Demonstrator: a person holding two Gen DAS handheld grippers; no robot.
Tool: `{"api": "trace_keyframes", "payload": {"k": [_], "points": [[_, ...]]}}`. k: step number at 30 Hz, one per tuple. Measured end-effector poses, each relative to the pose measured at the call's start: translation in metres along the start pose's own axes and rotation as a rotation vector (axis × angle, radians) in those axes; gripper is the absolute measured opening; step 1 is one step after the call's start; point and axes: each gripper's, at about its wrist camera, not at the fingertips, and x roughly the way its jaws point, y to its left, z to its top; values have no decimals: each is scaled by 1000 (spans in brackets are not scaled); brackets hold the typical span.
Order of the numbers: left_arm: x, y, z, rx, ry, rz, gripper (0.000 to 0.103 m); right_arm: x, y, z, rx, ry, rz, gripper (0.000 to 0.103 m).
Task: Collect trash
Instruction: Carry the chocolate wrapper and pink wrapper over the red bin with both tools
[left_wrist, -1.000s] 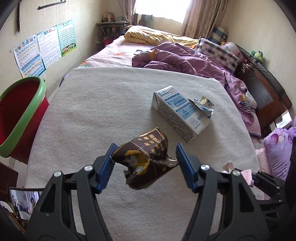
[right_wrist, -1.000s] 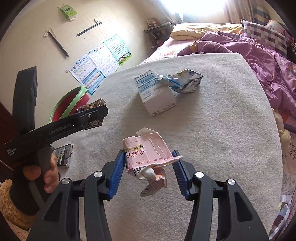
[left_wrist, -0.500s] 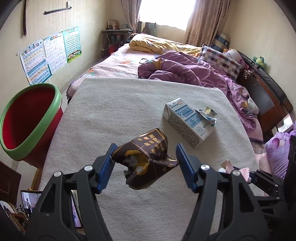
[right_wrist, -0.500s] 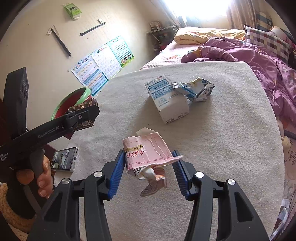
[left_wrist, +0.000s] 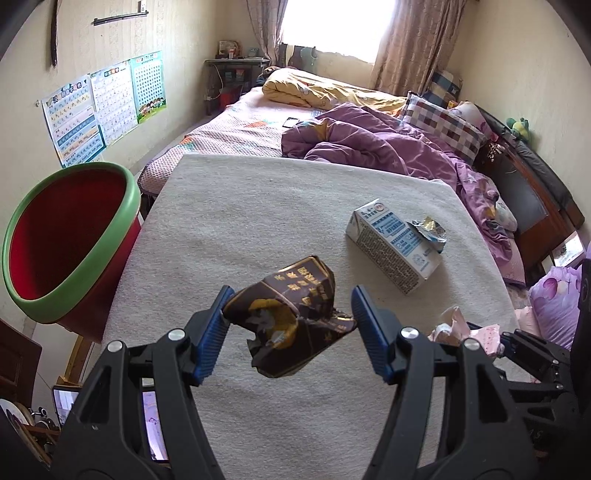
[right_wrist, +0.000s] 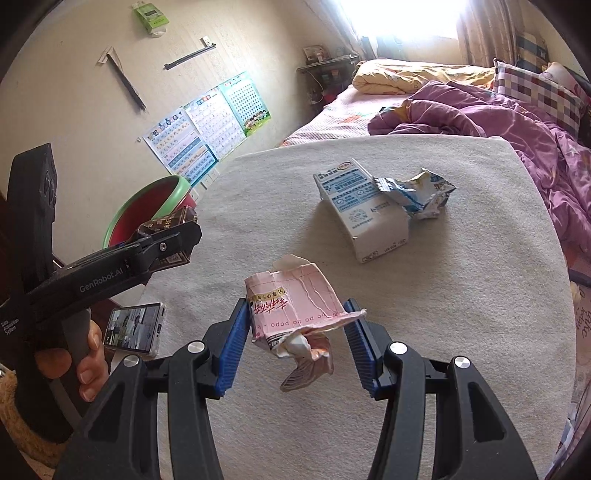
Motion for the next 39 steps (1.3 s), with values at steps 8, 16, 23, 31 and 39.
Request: {"api": "trace_keyframes", "payload": {"k": [8,16,23,31,39], "points": [[-6,24,-1,-12,-9,-12,63,10,24,6,-14,-4,-10,51],[-16,55,-1,-21,-20,0,63,24,51,12,-26,-8,-2,51],[-34,114,13,-58,-70,91,63,36,85,28,-55,-37,26,51],[-52,191,17,-130,-96,219,63,58,129,44,-92,-49,79,51],[-55,227,13,-149,-90,236,63,80,167,52,-103,-42,94,51]]}}
